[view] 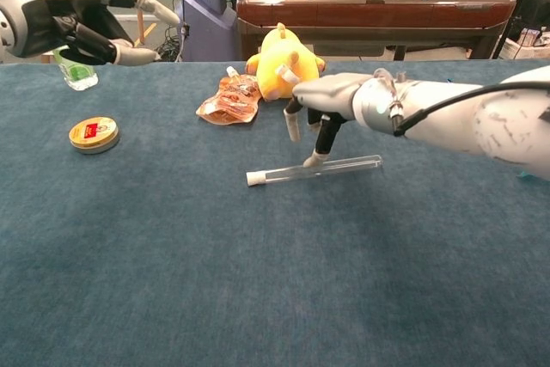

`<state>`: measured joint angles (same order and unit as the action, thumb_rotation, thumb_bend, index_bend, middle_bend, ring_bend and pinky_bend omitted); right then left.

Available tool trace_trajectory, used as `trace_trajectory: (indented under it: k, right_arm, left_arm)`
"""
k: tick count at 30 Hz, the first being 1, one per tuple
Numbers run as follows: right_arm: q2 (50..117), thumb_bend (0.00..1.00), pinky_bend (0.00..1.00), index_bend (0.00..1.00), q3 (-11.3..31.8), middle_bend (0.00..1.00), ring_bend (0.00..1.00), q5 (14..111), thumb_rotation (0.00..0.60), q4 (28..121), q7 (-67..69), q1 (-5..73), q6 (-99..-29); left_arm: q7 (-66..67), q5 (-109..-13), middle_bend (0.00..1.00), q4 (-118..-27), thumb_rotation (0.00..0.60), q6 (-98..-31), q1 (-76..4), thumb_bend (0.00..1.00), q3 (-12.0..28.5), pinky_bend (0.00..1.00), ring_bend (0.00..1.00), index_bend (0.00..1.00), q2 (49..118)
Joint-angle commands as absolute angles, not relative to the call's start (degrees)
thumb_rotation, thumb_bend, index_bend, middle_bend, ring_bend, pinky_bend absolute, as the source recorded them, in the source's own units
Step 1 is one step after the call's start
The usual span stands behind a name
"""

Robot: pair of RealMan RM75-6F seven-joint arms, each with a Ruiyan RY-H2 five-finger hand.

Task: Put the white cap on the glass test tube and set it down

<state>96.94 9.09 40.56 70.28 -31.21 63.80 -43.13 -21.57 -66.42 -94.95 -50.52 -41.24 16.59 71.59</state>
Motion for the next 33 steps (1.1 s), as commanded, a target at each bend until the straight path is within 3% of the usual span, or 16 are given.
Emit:
trace_trajectory:
  k: [1, 4, 7, 13, 18, 33]
  right_arm:
    - [91.9, 0.16, 1.00, 0.43, 11.1, 0.85, 0.98, 41.6, 0.600, 75.0, -29.2, 62.0, -46.3]
    - [87.0, 0.16, 1.00, 0.43, 11.7, 0.83, 0.96, 42.2, 0.600, 79.5, -28.4, 59.9, -49.3]
    - [81.6, 0.16, 0.98, 0.43, 11.6, 0.80, 0.91, 42.8, 0.600, 84.5, -27.9, 57.2, -52.2]
    - [71.8, 0.28, 0.85, 0.43, 9.3, 0.64, 0.72, 47.0, 0.600, 93.4, -24.4, 49.7, -58.3]
    - [65.9, 0.31, 0.72, 0.43, 5.5, 0.55, 0.57, 53.7, 0.600, 97.3, -20.8, 42.4, -64.0]
    - [60.2, 0.31, 0.70, 0.46, -3.0, 0.59, 0.57, 72.0, 0.600, 101.1, -15.3, 23.9, -81.5]
  left_arm:
    - [-21.8, -66.0, 1.00, -94.3, 0.600, -51.2, -40.5, 0.32, 16.7, 1.00, 1.00, 0.22, 71.0]
    - [-21.7, -65.5, 0.99, -93.4, 0.600, -51.6, -39.6, 0.32, 16.4, 1.00, 0.99, 0.22, 70.1]
    - [-20.6, -65.1, 0.92, -92.8, 0.600, -52.5, -38.6, 0.32, 15.9, 0.98, 0.91, 0.22, 69.2]
    - [-14.8, -64.2, 0.70, -92.8, 0.600, -55.5, -35.7, 0.32, 13.6, 0.82, 0.68, 0.23, 66.8]
    - [-8.2, -64.3, 0.55, -94.0, 0.600, -60.5, -32.2, 0.32, 11.0, 0.65, 0.53, 0.24, 65.3]
    - [3.3, -71.1, 0.49, -100.5, 0.600, -80.9, -17.8, 0.32, 3.4, 0.53, 0.48, 0.24, 65.2]
